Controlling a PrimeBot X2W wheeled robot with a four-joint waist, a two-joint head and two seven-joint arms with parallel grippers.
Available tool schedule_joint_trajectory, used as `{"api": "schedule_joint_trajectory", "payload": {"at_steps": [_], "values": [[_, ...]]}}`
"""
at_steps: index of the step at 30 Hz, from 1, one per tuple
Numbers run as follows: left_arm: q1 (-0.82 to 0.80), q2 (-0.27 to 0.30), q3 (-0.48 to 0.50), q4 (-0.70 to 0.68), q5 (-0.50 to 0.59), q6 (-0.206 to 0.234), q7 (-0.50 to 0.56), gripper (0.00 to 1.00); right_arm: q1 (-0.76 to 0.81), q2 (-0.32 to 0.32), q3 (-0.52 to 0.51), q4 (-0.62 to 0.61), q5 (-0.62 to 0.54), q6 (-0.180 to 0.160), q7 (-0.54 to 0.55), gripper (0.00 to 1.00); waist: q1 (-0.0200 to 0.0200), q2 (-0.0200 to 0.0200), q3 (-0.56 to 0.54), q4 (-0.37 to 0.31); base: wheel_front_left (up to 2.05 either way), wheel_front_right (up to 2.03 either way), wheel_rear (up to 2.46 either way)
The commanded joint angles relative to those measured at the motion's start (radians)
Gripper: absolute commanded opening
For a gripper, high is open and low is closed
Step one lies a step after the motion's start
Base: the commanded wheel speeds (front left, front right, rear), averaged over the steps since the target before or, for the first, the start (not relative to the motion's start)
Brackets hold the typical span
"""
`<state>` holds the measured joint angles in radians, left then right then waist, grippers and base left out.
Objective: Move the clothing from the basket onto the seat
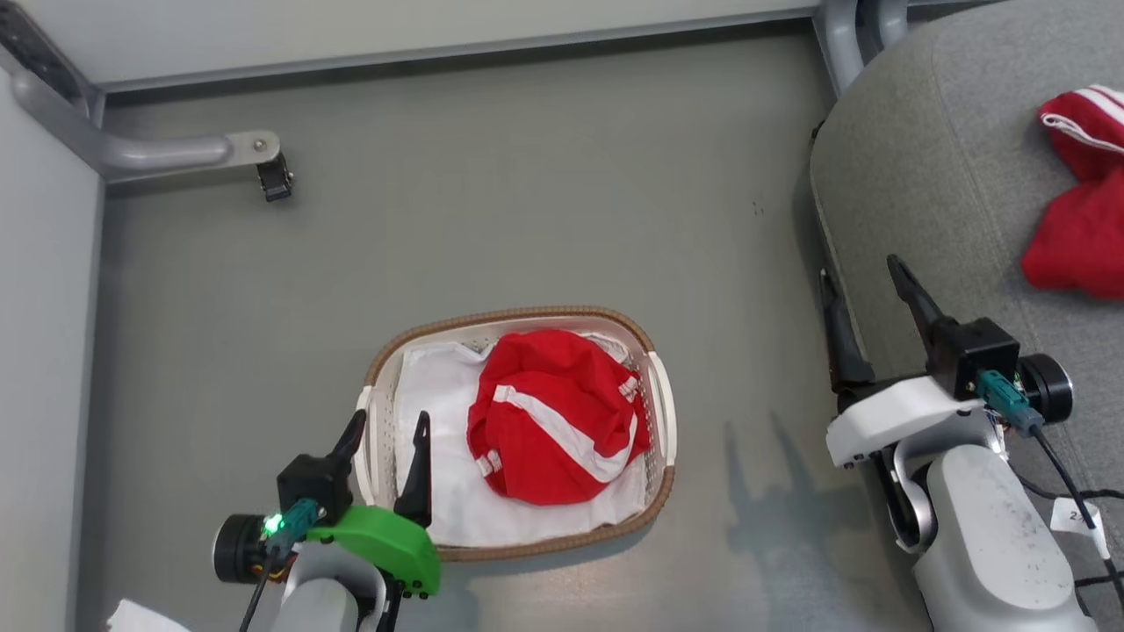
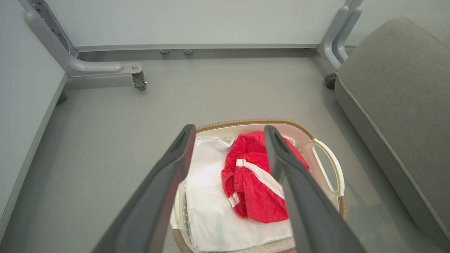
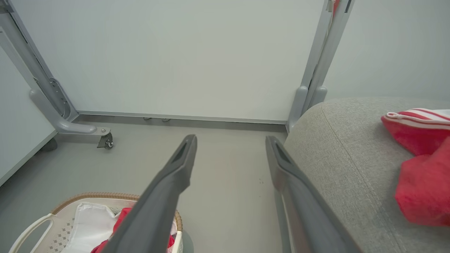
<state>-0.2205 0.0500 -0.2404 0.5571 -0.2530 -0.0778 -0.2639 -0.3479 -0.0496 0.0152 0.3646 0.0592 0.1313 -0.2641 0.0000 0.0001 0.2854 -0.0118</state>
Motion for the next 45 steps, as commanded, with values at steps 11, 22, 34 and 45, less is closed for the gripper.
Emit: {"api": "schedule_joint_trajectory", "payload": {"at_steps": [11,22,34,45], "values": [[-0.265,0.004,-0.093,0.253,-0.002,-0.026,-0.001,1.00,-0.145,-0.003,0.058,-0.085,0.013,-0.001,0.000,1.00,0.0000,-0.0001,0.314,-0.079,0.00,0.00,0.00],[-0.482,0.005,-0.155,0.487,0.002,-0.032,-0.001,1.00,-0.230,-0.003,0.092,-0.182,0.049,-0.001,0.000,1.00,0.0000,-0.0001,0.495,-0.134,0.00,0.00,0.00],[-0.638,0.021,-0.170,0.619,0.043,-0.011,-0.001,1.00,-0.286,-0.003,0.110,-0.275,0.039,-0.001,0.000,1.00,0.0000,-0.0001,0.624,-0.176,0.00,0.00,0.00],[-0.705,0.041,-0.185,0.693,0.056,0.044,-0.001,1.00,-0.257,-0.003,0.109,-0.302,0.049,-0.001,0.000,1.00,0.0000,-0.0001,0.674,-0.192,0.00,0.00,0.00]]}}
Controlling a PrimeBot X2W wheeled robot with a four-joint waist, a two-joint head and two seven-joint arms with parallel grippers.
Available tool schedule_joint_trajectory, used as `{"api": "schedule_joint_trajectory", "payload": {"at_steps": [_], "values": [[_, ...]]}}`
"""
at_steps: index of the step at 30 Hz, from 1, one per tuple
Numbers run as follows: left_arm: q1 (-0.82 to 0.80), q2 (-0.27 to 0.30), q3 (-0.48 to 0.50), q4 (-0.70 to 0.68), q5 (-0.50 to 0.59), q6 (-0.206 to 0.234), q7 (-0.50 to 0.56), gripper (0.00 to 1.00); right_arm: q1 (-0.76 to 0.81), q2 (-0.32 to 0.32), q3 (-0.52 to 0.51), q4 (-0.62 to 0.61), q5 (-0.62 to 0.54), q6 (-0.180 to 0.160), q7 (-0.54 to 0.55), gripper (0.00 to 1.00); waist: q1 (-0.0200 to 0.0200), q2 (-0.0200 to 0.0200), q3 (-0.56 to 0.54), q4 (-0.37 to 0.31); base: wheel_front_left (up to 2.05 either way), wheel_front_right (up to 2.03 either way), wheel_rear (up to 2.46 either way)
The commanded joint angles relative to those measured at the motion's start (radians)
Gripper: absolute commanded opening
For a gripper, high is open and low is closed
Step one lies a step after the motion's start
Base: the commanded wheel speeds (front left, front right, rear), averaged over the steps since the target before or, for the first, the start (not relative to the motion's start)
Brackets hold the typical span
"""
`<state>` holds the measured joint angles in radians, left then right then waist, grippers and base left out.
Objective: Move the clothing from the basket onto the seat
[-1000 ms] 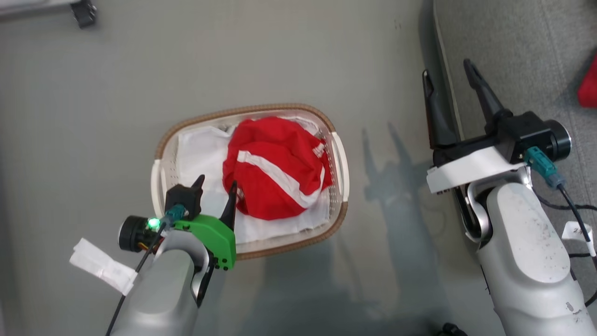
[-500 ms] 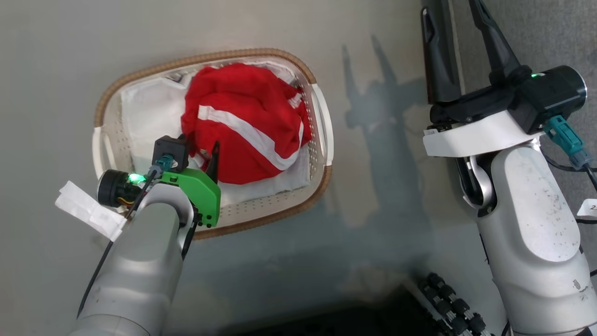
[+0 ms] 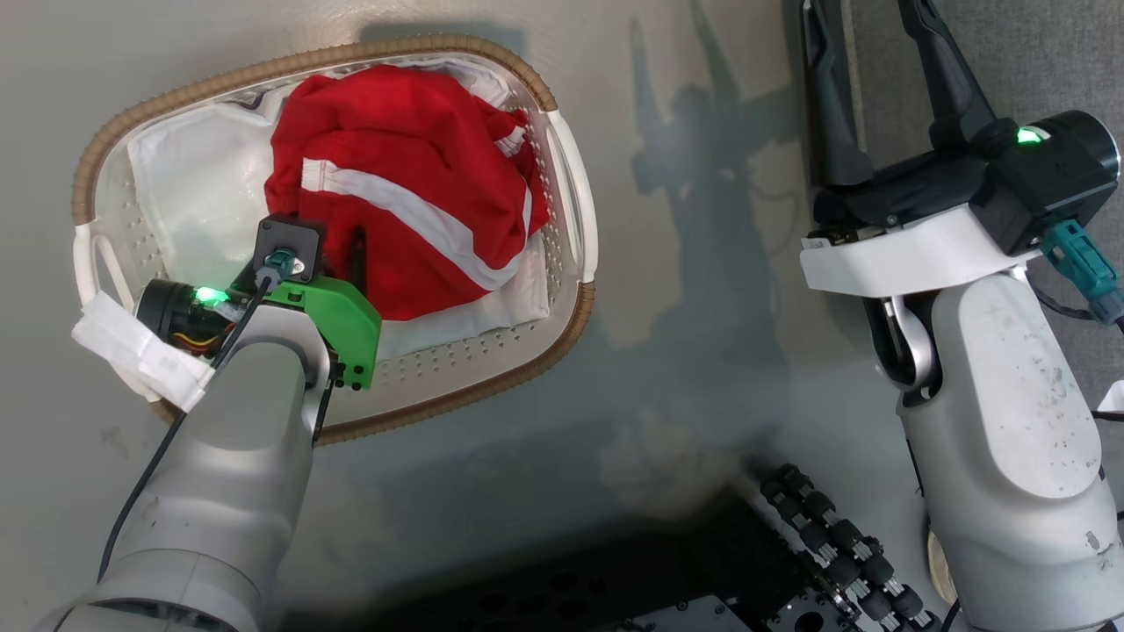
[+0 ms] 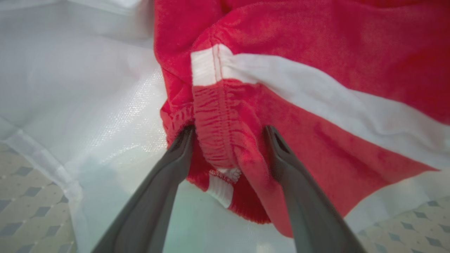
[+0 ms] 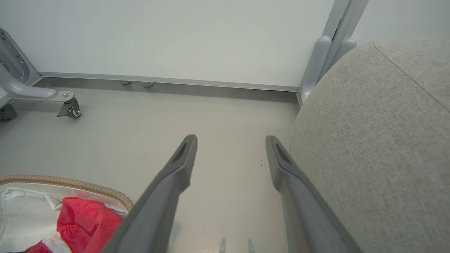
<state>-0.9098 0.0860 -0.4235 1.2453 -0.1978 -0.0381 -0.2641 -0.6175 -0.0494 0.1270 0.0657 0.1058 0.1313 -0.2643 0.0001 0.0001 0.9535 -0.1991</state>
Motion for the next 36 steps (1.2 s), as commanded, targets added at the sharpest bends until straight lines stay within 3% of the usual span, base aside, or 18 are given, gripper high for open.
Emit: {"api": "schedule_joint_trajectory", "payload": {"at_steps": [1,4,5,6,16,26,36], "values": [[-0.017,0.004,-0.004,0.006,0.001,0.004,-0.001,1.00,0.016,-0.003,-0.003,-0.004,-0.002,-0.001,0.000,1.00,-0.0001,-0.0001,0.007,-0.003,0.00,0.00,0.00],[-0.025,-0.002,-0.005,0.006,-0.006,-0.002,-0.001,1.00,0.023,-0.003,-0.007,-0.007,-0.010,-0.001,0.000,1.00,-0.0001,-0.0001,0.010,0.003,0.00,0.00,0.00],[-0.025,-0.003,-0.005,0.005,-0.009,-0.003,-0.001,0.45,0.025,-0.003,-0.006,-0.006,-0.012,-0.001,0.000,1.00,-0.0001,-0.0001,0.011,0.005,0.00,0.00,0.00],[-0.024,-0.003,-0.004,-0.003,-0.011,-0.004,-0.001,0.00,0.025,-0.003,-0.008,-0.004,-0.011,-0.001,0.000,1.00,-0.0001,-0.0001,0.011,0.007,0.00,0.00,0.00],[0.076,-0.012,0.020,-0.116,-0.029,-0.020,-0.001,0.00,0.037,-0.004,0.006,0.047,-0.002,-0.001,0.000,1.00,-0.0001,-0.0001,-0.092,0.028,0.00,0.00,0.00],[0.245,-0.026,0.048,-0.245,-0.042,-0.036,-0.001,0.00,0.105,-0.004,0.034,0.120,-0.006,-0.001,0.000,1.00,-0.0001,-0.0001,-0.294,0.067,0.00,0.00,0.00],[0.456,-0.033,0.100,-0.470,-0.044,-0.070,-0.001,0.00,0.213,-0.004,0.029,0.171,0.009,-0.001,0.000,1.00,-0.0001,-0.0001,-0.503,0.127,0.00,0.00,0.00]]}}
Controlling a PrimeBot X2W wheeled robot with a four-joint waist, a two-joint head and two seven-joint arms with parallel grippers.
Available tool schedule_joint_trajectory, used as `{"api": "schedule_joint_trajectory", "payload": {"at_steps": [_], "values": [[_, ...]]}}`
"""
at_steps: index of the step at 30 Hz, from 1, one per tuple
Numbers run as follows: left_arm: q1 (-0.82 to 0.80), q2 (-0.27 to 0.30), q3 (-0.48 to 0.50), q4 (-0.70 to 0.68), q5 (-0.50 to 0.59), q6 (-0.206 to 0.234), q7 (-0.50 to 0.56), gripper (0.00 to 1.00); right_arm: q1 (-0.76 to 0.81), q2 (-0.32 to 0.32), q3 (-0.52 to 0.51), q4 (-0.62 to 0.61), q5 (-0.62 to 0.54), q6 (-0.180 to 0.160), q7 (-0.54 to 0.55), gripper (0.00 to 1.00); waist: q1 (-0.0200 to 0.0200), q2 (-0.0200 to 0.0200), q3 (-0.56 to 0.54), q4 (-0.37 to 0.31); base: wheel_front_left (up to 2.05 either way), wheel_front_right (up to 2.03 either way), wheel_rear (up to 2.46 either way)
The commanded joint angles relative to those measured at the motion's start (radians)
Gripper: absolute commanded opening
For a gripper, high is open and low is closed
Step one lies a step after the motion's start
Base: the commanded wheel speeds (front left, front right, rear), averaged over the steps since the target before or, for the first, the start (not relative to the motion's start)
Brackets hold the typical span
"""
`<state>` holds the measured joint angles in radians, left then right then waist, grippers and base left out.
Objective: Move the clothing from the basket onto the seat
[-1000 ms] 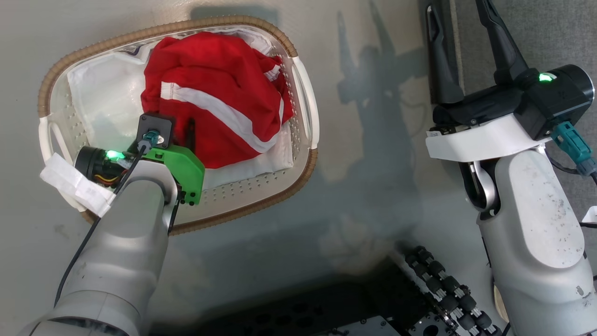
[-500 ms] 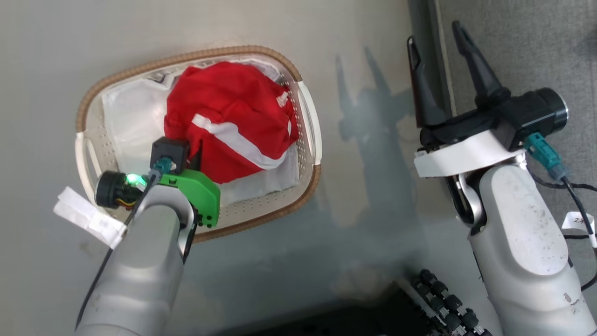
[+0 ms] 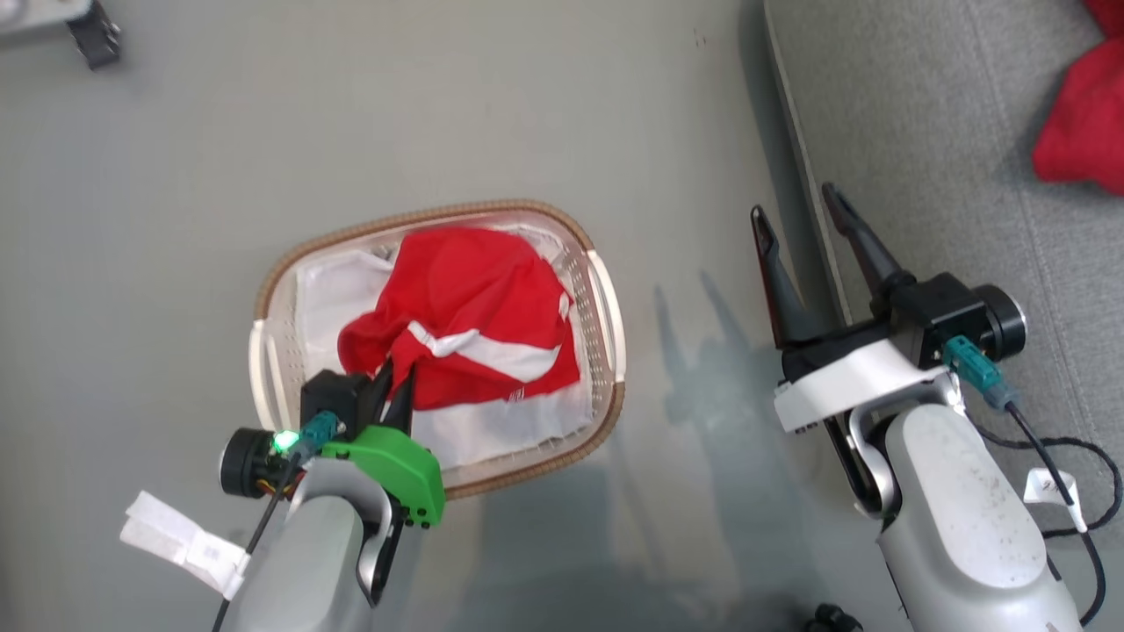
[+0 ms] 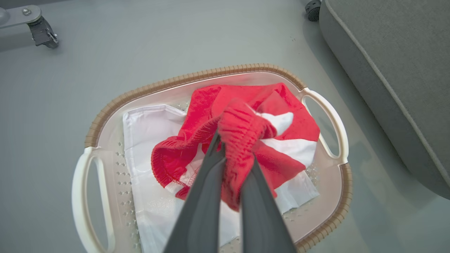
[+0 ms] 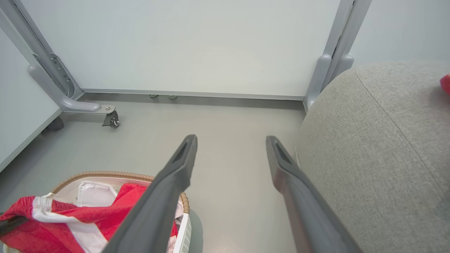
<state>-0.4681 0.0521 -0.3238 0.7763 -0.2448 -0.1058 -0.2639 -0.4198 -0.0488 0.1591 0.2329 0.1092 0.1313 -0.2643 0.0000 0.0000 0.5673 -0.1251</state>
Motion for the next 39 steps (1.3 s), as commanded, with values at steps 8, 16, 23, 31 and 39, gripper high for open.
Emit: {"api": "schedule_joint_trajectory", "payload": {"at_steps": [8,16,23,31,39], "values": [[0.121,0.000,0.026,-0.157,0.028,-0.012,-0.001,0.00,0.095,-0.005,0.006,0.033,0.010,-0.001,0.000,1.00,0.0000,0.0000,-0.250,0.093,0.00,0.00,0.00],[0.177,0.000,0.044,-0.339,0.024,-0.018,-0.001,0.00,0.165,-0.005,0.014,0.055,0.008,-0.001,0.000,1.00,0.0000,0.0000,-0.358,0.116,0.00,0.00,0.00],[0.150,0.000,0.036,-0.473,0.014,-0.023,-0.001,0.00,0.216,-0.005,0.019,0.067,0.014,-0.001,0.000,1.00,0.0000,0.0000,-0.430,0.118,0.00,0.00,0.00],[0.113,0.000,0.004,-0.590,0.006,-0.024,-0.001,0.00,0.264,-0.005,0.023,0.074,0.026,-0.001,0.000,1.00,0.0000,0.0000,-0.488,0.107,0.00,0.00,0.00],[0.115,0.000,-0.022,-0.631,-0.006,-0.005,-0.001,0.00,0.282,-0.004,0.051,0.051,0.028,-0.001,0.000,1.00,0.0000,0.0000,-0.505,0.106,0.00,0.00,0.00]]}}
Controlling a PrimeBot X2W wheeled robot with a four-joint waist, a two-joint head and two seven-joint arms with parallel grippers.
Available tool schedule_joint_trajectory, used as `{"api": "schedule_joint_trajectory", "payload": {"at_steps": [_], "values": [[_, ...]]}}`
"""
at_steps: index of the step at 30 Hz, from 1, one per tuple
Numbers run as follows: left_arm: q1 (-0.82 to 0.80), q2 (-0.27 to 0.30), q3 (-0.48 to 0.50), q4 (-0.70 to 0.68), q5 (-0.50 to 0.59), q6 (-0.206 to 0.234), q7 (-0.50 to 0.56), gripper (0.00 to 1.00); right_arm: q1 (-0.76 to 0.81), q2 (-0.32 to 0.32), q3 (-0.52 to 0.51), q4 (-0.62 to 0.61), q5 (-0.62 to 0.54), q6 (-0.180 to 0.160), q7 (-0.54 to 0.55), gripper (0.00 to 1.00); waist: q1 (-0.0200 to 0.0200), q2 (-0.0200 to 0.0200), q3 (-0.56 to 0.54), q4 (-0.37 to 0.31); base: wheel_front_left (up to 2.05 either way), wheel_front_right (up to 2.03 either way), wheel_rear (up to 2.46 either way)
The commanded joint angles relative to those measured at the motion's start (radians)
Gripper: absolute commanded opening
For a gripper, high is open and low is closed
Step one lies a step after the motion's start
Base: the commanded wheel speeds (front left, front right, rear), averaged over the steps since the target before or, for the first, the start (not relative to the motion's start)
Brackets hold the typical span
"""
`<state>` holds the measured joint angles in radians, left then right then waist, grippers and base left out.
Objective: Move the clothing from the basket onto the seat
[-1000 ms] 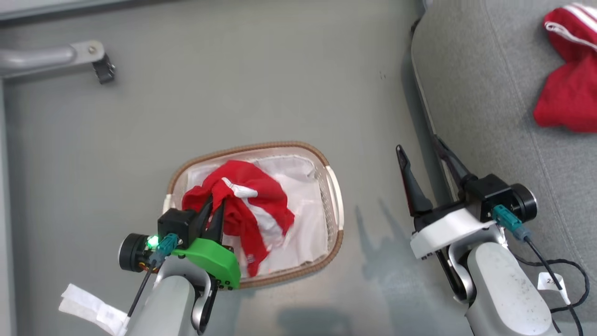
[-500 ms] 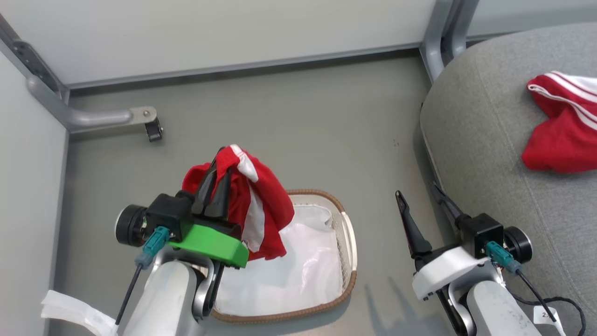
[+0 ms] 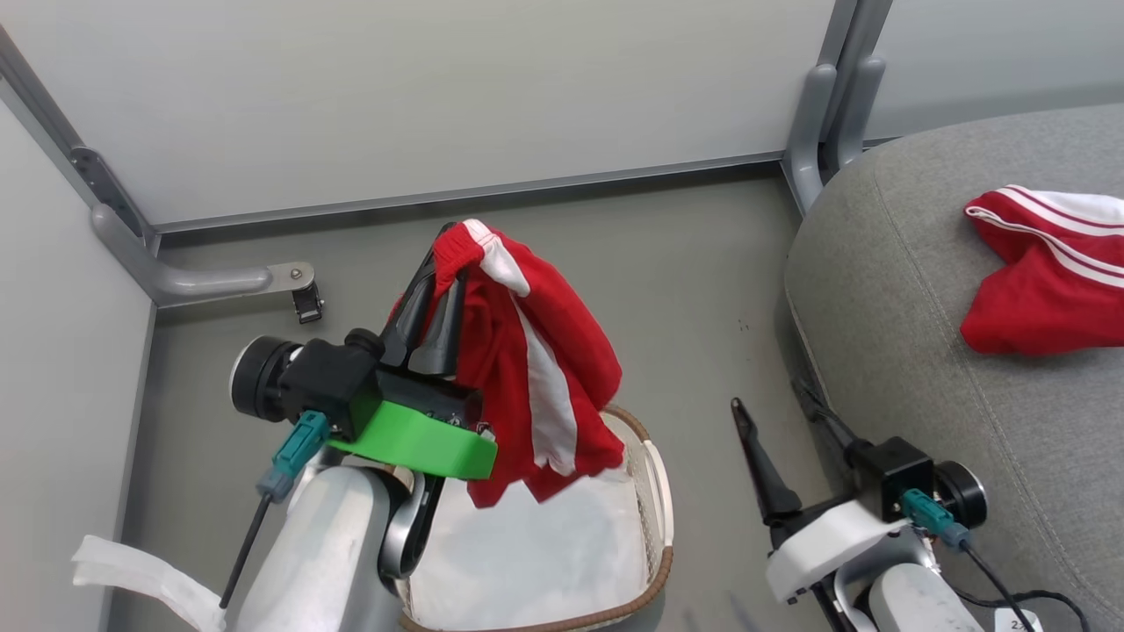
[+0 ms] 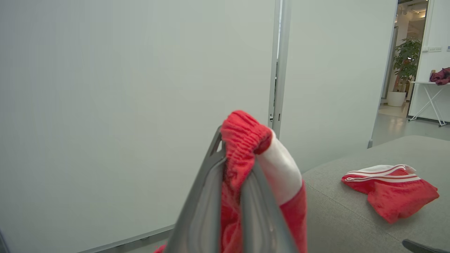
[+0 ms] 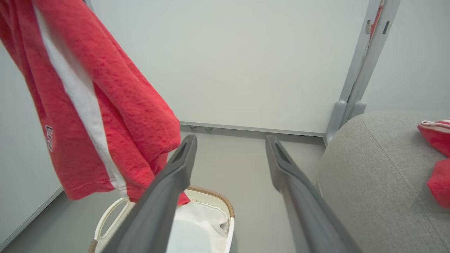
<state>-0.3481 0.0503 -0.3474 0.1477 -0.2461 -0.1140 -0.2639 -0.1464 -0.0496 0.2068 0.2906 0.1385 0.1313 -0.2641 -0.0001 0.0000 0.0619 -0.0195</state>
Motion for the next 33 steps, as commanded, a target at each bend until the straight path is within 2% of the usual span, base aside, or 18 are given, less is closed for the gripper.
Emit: {"api": "schedule_joint_trajectory", "payload": {"at_steps": [1,8,13,20,27,29,30,31,33], "values": [[-0.004,0.002,-0.002,-0.004,-0.007,0.005,-0.001,0.00,-0.001,-0.004,0.020,-0.018,-0.006,-0.001,0.000,1.00,0.0001,0.0000,0.003,0.001,0.00,0.00,0.00],[0.007,0.002,-0.040,-0.018,0.003,0.011,-0.001,0.00,-0.092,-0.004,0.200,-0.102,0.006,-0.001,0.000,1.00,0.0001,0.0000,0.010,0.023,0.00,0.00,0.00],[0.001,0.002,-0.073,-0.009,-0.014,0.012,-0.001,0.00,-0.180,-0.004,0.321,-0.093,0.013,-0.001,0.000,1.00,0.0001,0.0000,0.010,0.052,0.00,0.00,0.00],[-0.024,0.002,-0.136,-0.011,-0.038,0.019,-0.001,0.00,-0.272,-0.004,0.372,0.062,-0.035,-0.001,0.000,1.00,0.0001,0.0000,0.009,0.111,0.00,0.00,0.00],[-0.026,0.002,-0.178,-0.019,-0.064,0.036,-0.001,0.00,-0.291,-0.004,0.403,0.202,-0.018,-0.001,0.000,1.00,0.0001,0.0000,0.011,0.155,0.00,0.00,0.00],[-0.022,0.002,-0.183,-0.021,-0.068,0.039,-0.001,0.00,-0.292,-0.004,0.399,0.217,-0.005,-0.001,0.000,0.70,0.0001,0.0000,0.013,0.160,0.00,0.00,0.00],[-0.021,0.002,-0.185,-0.022,-0.071,0.040,-0.001,0.00,-0.296,-0.004,0.398,0.221,-0.002,-0.001,0.000,0.23,0.0001,0.0000,0.015,0.161,0.00,0.00,0.00],[-0.019,0.002,-0.185,-0.022,-0.071,0.042,-0.001,0.00,-0.297,-0.004,0.397,0.221,0.003,-0.001,0.000,0.00,0.0001,0.0000,0.017,0.161,0.00,0.00,0.00],[-0.014,0.002,-0.182,-0.020,-0.071,0.046,-0.001,0.00,-0.296,-0.004,0.393,0.212,0.020,-0.001,0.000,0.00,0.0001,0.0000,0.021,0.158,0.00,0.00,0.00]]}}
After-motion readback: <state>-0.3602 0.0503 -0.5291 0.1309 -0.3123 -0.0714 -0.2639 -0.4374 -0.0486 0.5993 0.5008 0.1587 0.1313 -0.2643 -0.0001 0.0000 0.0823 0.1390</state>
